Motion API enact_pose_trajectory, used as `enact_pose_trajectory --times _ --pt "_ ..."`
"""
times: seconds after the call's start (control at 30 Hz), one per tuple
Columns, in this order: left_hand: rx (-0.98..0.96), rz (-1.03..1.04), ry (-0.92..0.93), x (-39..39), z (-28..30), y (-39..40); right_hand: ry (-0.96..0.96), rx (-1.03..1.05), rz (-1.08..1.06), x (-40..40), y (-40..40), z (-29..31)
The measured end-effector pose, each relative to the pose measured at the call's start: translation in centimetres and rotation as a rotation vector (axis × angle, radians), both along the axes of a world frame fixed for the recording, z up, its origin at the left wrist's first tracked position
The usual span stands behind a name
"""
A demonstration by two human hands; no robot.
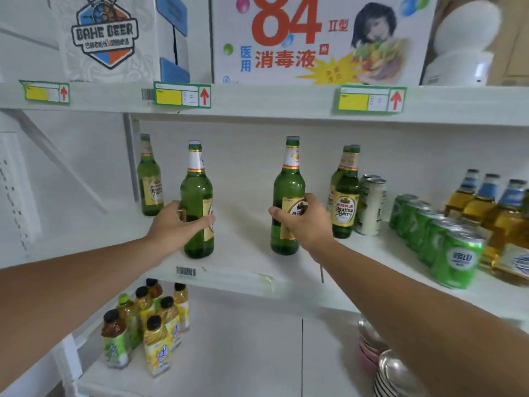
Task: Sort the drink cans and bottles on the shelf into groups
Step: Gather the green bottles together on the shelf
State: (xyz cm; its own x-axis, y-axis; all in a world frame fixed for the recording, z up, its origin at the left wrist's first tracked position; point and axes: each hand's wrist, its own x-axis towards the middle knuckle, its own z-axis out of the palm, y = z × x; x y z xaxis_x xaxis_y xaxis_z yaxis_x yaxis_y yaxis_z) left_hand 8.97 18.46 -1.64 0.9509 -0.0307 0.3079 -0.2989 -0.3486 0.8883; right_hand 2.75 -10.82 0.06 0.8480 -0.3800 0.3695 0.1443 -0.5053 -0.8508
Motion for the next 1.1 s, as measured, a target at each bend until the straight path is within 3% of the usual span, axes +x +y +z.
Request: enact_pose_trajectory --times 0.27,0.53,1.1 --pt "-0.074 -0.19 0.012 -1.7 1.0 -6.9 -0.018 0.026 -0.204 -6.4 -5.3 -0.3" --pt "-0.05 -0.246 0.019 -3.1 0.7 -13.4 -0.017 0.032 -0.243 -9.6 -10.2 -1.0" --pt "-0.088 -0.201 -0.022 -2.5 1.0 -18.2 -0.032 0.069 -0.218 -2.3 -15.0 -1.7"
